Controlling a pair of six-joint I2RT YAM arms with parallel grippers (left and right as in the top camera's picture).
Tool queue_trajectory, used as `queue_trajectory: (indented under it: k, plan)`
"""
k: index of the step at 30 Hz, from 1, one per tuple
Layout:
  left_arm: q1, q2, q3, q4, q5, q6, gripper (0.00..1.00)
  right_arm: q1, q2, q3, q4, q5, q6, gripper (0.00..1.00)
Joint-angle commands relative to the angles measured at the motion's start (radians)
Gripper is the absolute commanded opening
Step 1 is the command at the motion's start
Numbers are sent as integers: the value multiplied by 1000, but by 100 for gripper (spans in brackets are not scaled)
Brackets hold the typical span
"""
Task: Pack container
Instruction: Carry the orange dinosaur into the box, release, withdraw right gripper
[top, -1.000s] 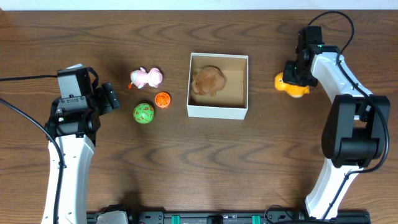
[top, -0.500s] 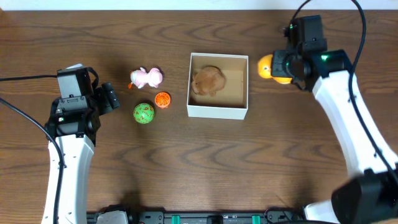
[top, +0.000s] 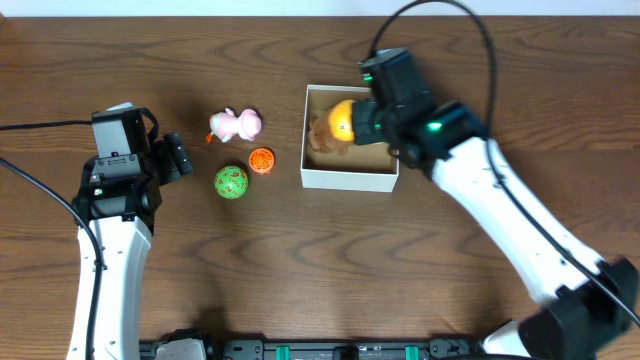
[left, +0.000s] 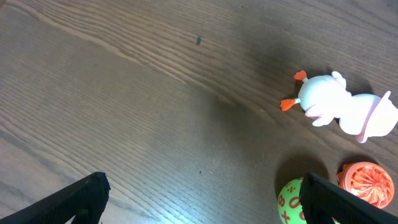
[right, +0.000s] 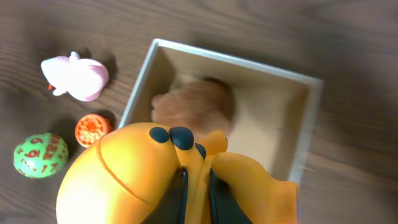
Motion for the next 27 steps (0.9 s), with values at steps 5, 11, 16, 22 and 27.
queue_trajectory:
  k: [5, 11, 16, 22, 27]
  plan:
    - [4, 4, 19, -3, -15, 10, 98, 45, 216, 8, 82, 36, 134, 1]
    - [4, 4, 19, -3, -15, 10, 98, 47, 340, 8, 117, -40, 153, 1]
    - [4, 4, 19, -3, -15, 10, 98, 55, 363, 8, 88, -30, 153, 1]
    - [4, 4, 19, -3, -15, 10, 98, 61, 363, 8, 46, -22, 152, 34]
    - [4, 4, 19, -3, -15, 10, 98, 60, 327, 10, 50, 58, 134, 69]
